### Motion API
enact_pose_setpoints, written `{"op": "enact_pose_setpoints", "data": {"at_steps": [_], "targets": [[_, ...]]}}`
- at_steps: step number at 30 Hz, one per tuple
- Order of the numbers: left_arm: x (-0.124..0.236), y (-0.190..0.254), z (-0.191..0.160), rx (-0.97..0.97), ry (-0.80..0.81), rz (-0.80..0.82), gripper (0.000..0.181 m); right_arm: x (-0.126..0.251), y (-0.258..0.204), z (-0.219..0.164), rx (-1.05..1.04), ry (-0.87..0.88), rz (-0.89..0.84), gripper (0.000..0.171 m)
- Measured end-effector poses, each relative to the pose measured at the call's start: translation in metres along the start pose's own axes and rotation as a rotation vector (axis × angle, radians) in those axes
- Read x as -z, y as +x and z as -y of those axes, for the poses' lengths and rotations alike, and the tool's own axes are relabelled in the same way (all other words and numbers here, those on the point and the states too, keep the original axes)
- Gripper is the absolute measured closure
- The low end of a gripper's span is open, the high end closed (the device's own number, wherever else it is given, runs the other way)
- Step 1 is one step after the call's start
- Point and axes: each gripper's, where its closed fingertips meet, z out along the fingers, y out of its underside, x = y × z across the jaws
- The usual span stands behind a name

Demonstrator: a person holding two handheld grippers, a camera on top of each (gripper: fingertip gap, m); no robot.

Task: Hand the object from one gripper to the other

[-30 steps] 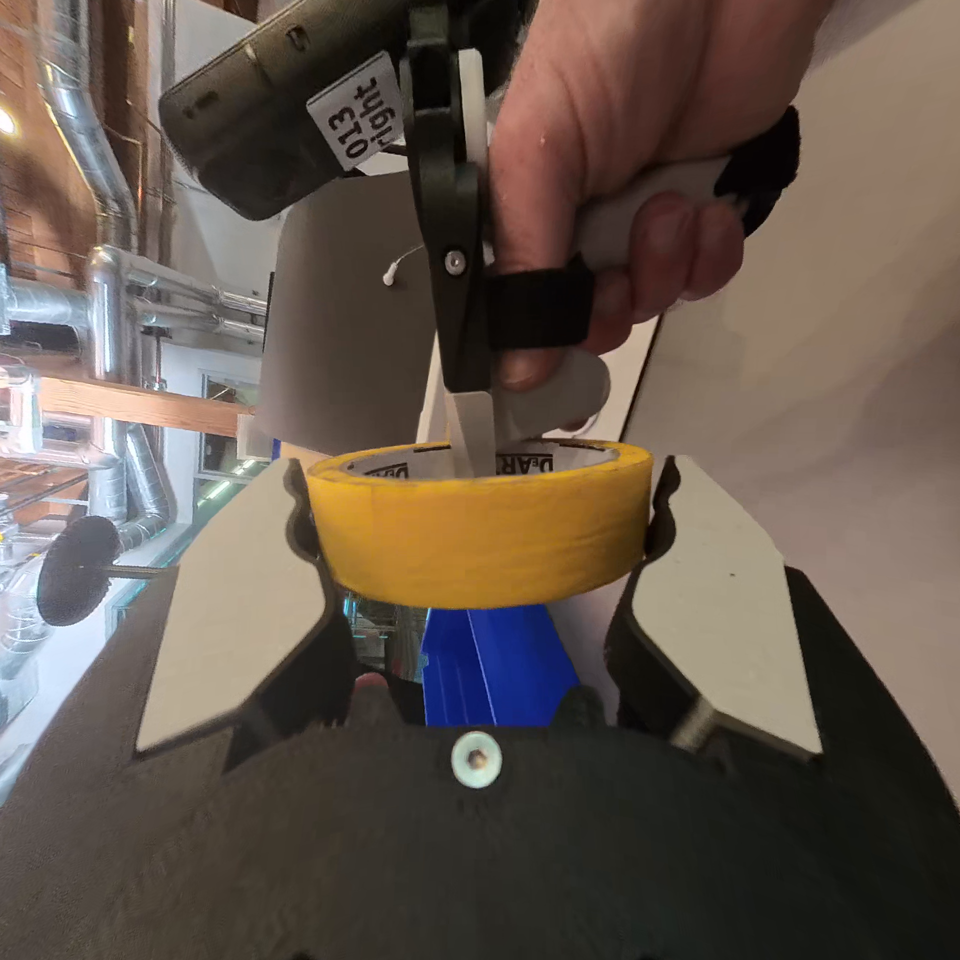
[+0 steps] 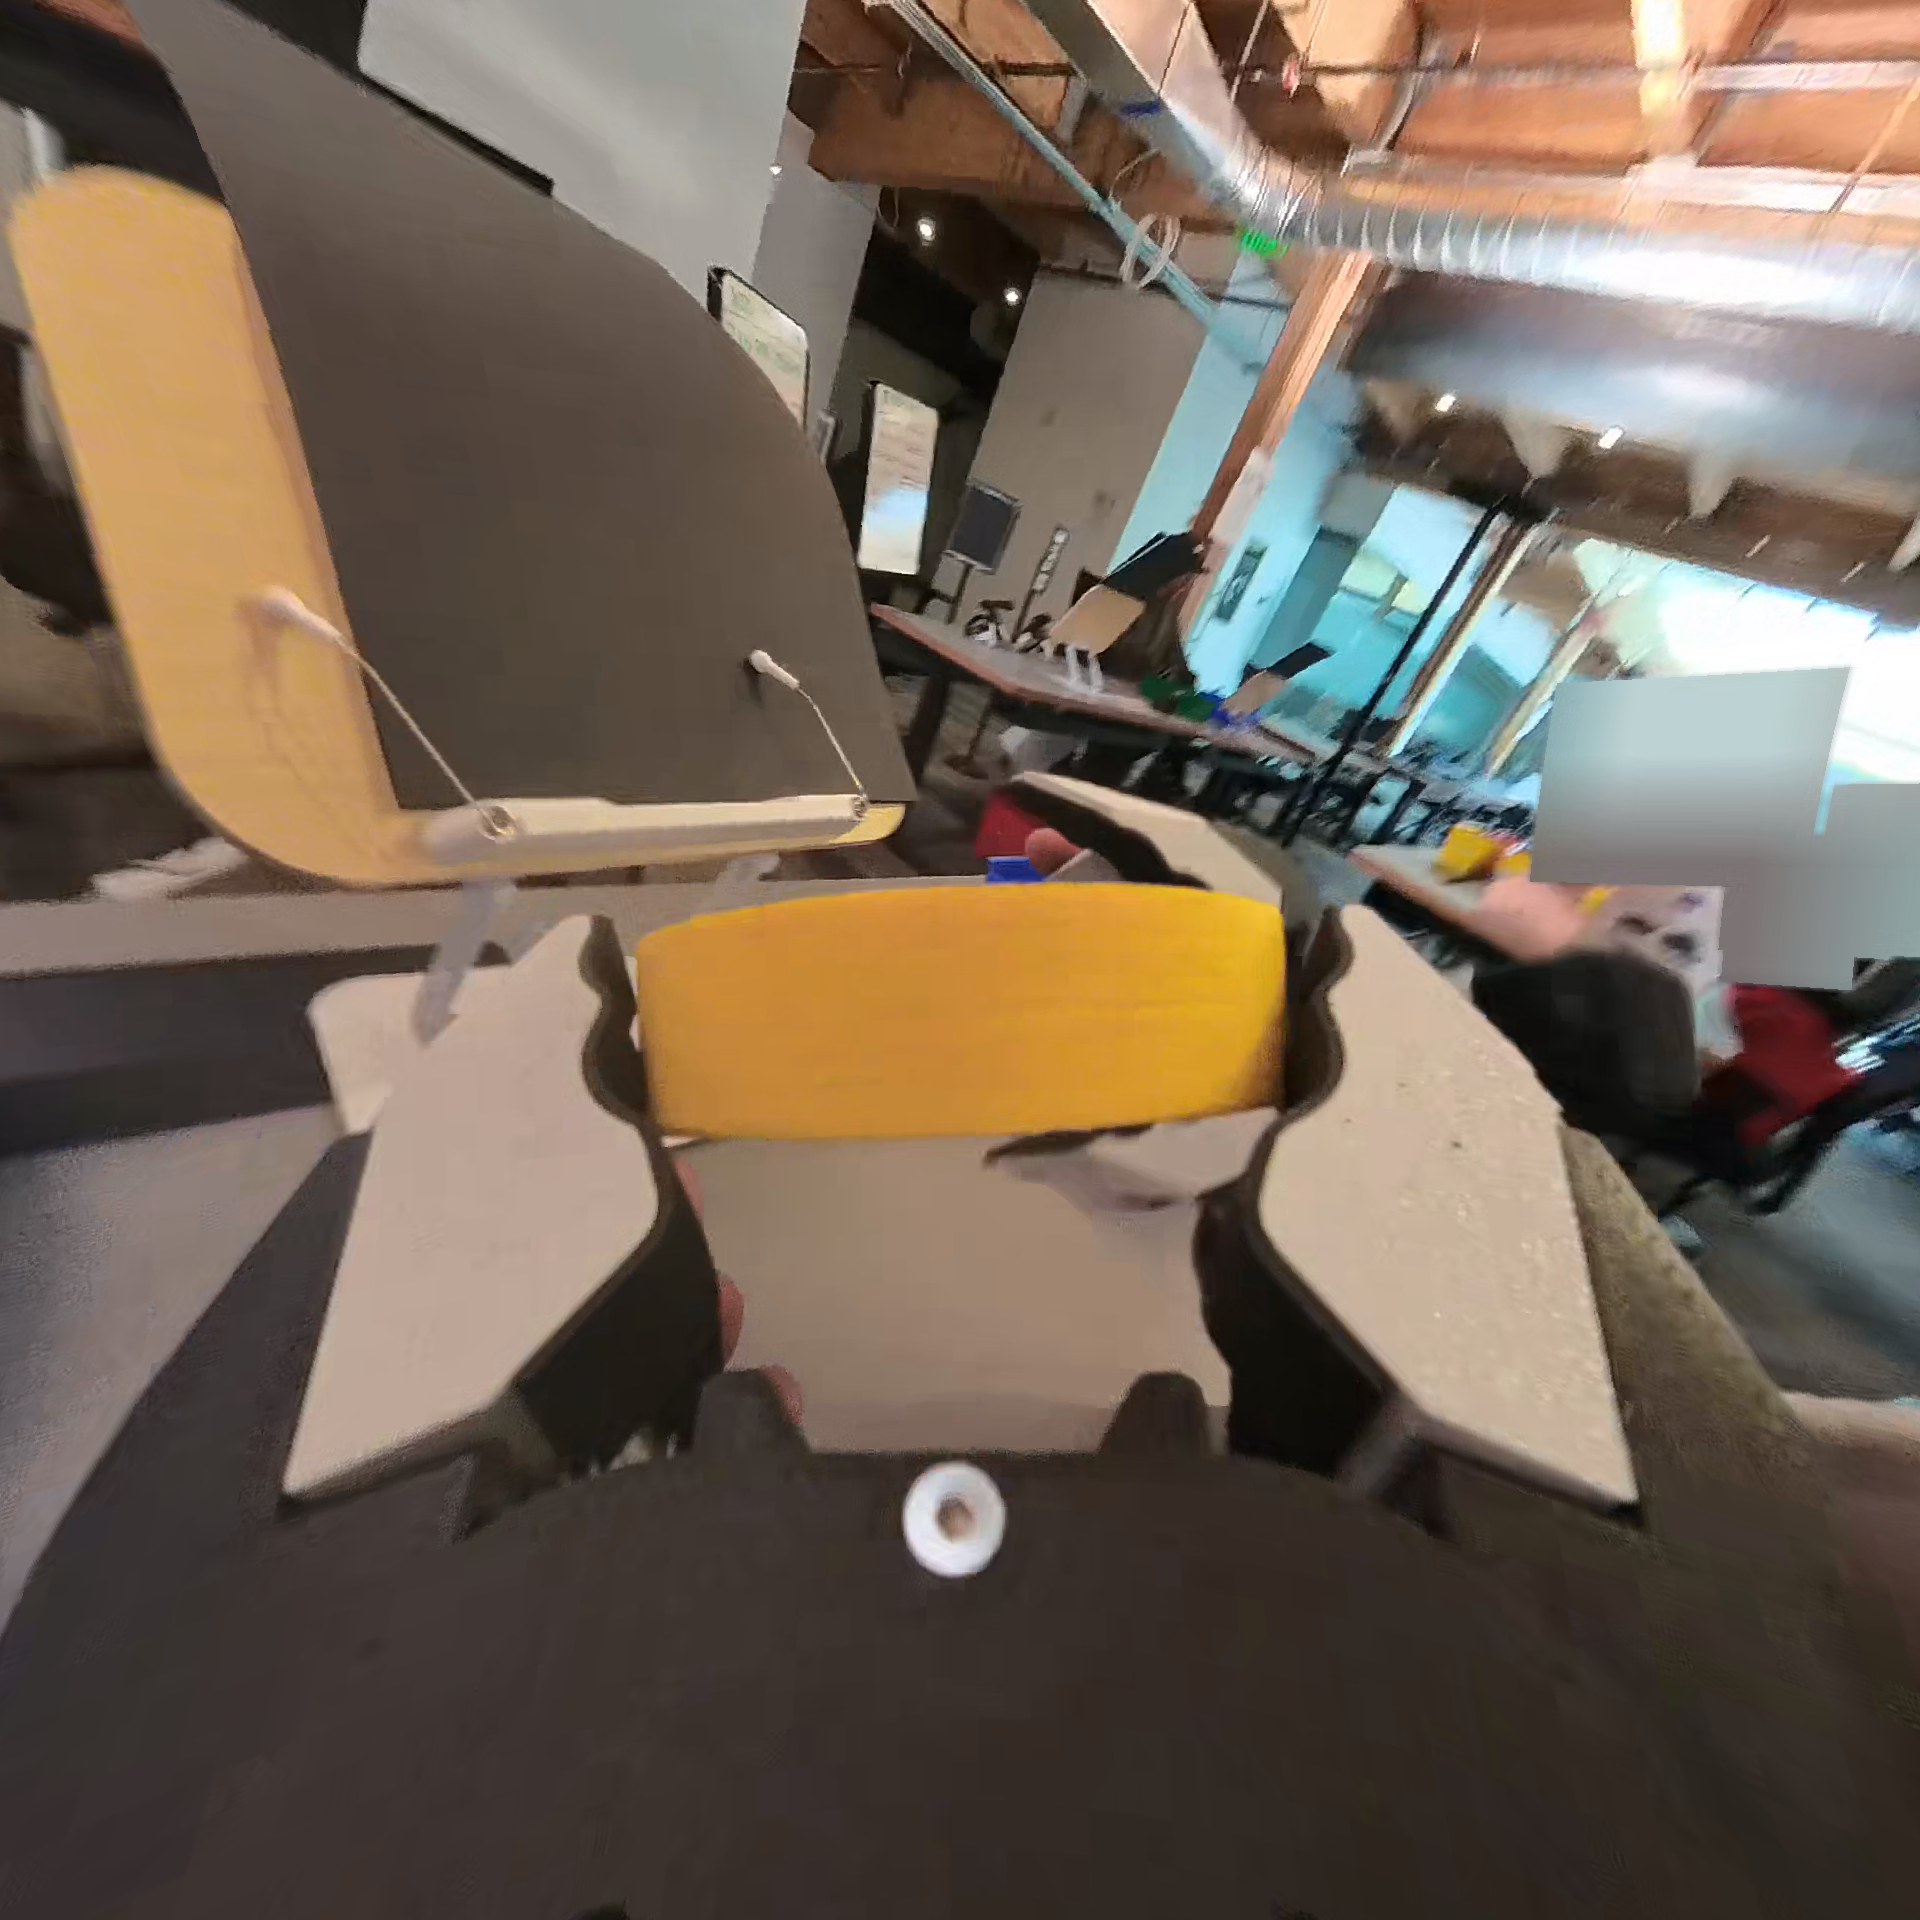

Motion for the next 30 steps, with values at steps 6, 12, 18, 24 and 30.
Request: {"op": "enact_pose_setpoints", "data": {"at_steps": [6, 12, 18, 24, 30], "targets": [[-0.003, 0.013, -0.029, 0.045, -0.201, -0.177, 0.061, -0.011, -0.062, 0.017, 0.017, 0.037, 0.248, 0.061], [0.009, 0.037, -0.069, -0.094, -0.535, -0.356, 0.062, 0.009, -0.069, 0.042, -0.025, 0.092, 0.405, 0.050], [0.026, 0.062, -0.100, -0.216, -0.811, -0.539, 0.061, 0.008, -0.107, 0.047, 0.148, 0.021, 0.517, 0.042], [0.036, 0.072, -0.107, -0.280, -0.928, -0.647, 0.061, 0.005, -0.111, 0.052, 0.197, 0.024, 0.506, 0.045], [0.035, 0.073, -0.103, -0.260, -0.935, -0.673, 0.059, 0.003, -0.105, 0.053, 0.167, 0.014, 0.491, 0.049]]}}
